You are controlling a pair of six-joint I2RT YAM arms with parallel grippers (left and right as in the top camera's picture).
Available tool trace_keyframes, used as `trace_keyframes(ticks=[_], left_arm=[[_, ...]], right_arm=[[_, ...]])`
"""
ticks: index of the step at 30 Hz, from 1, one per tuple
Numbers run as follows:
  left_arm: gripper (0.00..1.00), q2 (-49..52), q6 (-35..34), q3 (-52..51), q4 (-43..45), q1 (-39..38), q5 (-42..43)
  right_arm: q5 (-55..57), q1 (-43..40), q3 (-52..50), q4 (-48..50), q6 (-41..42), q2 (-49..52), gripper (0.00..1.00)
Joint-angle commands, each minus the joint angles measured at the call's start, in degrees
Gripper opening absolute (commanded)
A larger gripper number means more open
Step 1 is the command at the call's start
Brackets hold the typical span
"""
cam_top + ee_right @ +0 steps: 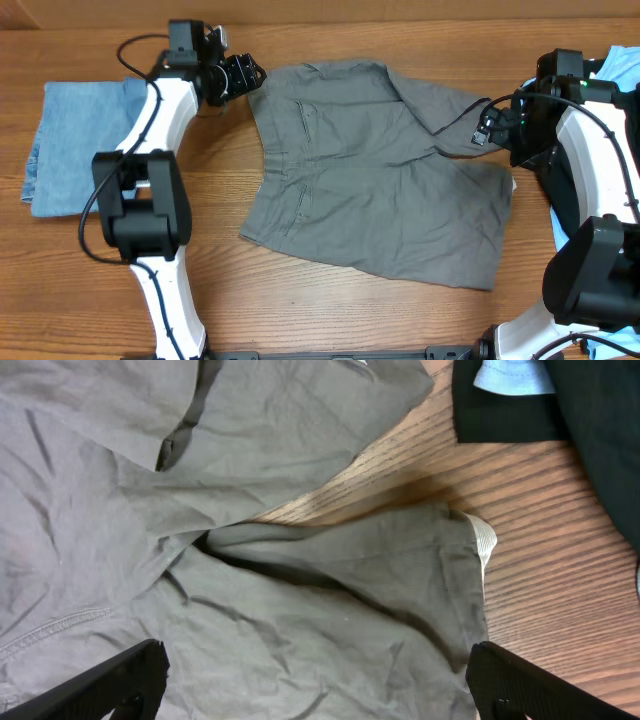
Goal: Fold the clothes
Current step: 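Move the left gripper to the shorts' top-left waistband corner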
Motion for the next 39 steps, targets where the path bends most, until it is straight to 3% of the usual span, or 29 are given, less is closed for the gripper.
trace_keyframes(ticks=[1,8,9,12,16,17,18,19,23,26,27,28,32,34,39], left_arm=[[0.68,4.76,-11.50,1.05,7.02,-0.09,2.05],[0.68,6.47,-11.47,1.05,9.29,-1.90,-4.13],[0.64,6.47,-11.47,1.05,9.42,-2.25,-4.50],[0.33,6.47,-11.47,1.05,10.14,-3.28,-5.68],[0.29,6.99,-11.47,1.05,10.14,-4.87,-9.11],[0.25,7.06,-11.45,1.05,10.36,-5.03,-9.92],[0.14,7.06,-11.34,1.05,10.86,-5.16,-10.51],[0.04,7.06,-10.34,1.05,12.92,-5.20,-10.54],[0.04,6.99,1.22,1.14,23.39,-5.20,-8.15],[0.04,6.99,10.38,1.81,25.77,-5.29,-9.01],[0.05,6.99,13.57,1.84,26.84,-5.27,-9.35],[0.16,6.99,16.24,1.84,27.78,-5.33,-9.51],[0.65,6.93,19.04,2.36,28.28,-5.53,-8.76],[1.00,6.47,19.19,3.08,27.30,-5.42,-7.06],[1.00,-1.92,18.53,4.31,11.78,-5.03,-6.93]], right_arm=[[-0.35,-0.26,1.22,0.11,-0.22,0.04,1.00],[-0.35,-0.26,1.22,0.11,-0.22,0.04,1.00],[-0.35,-0.26,1.22,0.11,-0.22,0.04,1.00],[-0.35,-0.26,1.22,0.11,-0.22,0.04,1.00],[-0.35,-0.26,1.22,0.11,-0.24,0.04,1.00],[-0.35,-0.26,1.22,0.13,-0.22,0.04,1.00],[-0.33,-0.26,1.22,0.11,-0.22,0.04,1.00],[-0.33,-0.26,1.22,0.11,-0.24,0.04,1.00],[-0.35,-0.26,1.22,0.11,-0.22,0.04,1.00],[-0.35,-0.26,1.22,0.11,-0.22,0.04,1.00],[-0.35,-0.26,1.22,0.11,-0.24,0.04,1.00],[-0.35,-0.26,1.22,0.11,-0.24,0.04,1.00],[-0.35,-0.26,1.22,0.11,-0.24,0.04,1.00],[-0.35,-0.26,1.22,0.11,-0.22,0.04,1.00],[-0.35,-0.26,1.22,0.13,-0.22,0.04,1.00]])
